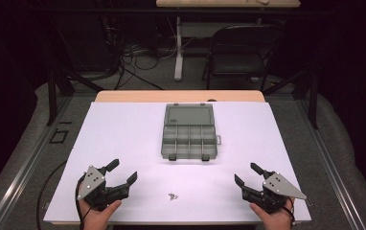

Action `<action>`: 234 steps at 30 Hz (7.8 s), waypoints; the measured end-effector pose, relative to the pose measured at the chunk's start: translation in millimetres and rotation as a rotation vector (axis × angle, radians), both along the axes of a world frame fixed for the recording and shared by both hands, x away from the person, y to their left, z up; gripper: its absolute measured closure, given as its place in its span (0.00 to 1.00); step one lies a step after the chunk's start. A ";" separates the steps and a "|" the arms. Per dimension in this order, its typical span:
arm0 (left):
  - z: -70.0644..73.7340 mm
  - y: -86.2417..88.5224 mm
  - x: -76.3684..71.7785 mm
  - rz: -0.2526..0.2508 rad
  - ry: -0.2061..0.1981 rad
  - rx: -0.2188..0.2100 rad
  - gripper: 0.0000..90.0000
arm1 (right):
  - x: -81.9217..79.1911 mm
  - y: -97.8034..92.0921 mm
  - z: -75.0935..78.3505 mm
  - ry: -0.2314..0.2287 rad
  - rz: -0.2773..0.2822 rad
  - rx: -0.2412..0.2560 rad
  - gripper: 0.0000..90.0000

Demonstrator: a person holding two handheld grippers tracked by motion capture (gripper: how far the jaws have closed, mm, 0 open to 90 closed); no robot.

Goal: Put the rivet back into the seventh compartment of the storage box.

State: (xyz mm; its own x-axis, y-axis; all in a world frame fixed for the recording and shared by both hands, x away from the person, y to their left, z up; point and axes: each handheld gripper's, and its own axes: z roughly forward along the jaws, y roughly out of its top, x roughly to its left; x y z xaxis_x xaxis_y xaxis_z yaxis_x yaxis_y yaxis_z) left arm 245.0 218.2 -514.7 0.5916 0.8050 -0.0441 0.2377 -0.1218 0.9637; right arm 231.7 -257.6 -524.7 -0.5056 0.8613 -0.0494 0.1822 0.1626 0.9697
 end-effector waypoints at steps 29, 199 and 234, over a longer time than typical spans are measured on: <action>0.9 -0.1 -6.0 -0.007 0.001 0.014 0.23 | 4.7 32.1 21.8 0.113 0.078 -0.154 0.43; -0.3 2.8 -2.3 0.006 0.028 0.008 0.23 | 44.2 140.9 31.0 0.313 0.485 -0.177 0.93; -0.4 2.6 -1.9 0.000 0.027 0.010 0.23 | 133.2 105.3 36.6 0.340 0.232 -0.161 0.93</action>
State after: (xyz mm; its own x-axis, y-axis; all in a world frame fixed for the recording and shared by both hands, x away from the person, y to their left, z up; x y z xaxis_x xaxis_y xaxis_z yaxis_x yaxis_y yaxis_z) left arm 243.1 220.7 -515.1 0.5903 0.8055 -0.0520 0.2632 -0.1312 0.9558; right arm 364.9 -152.3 -488.0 -0.6956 0.7178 0.0295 0.4276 0.3807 0.8199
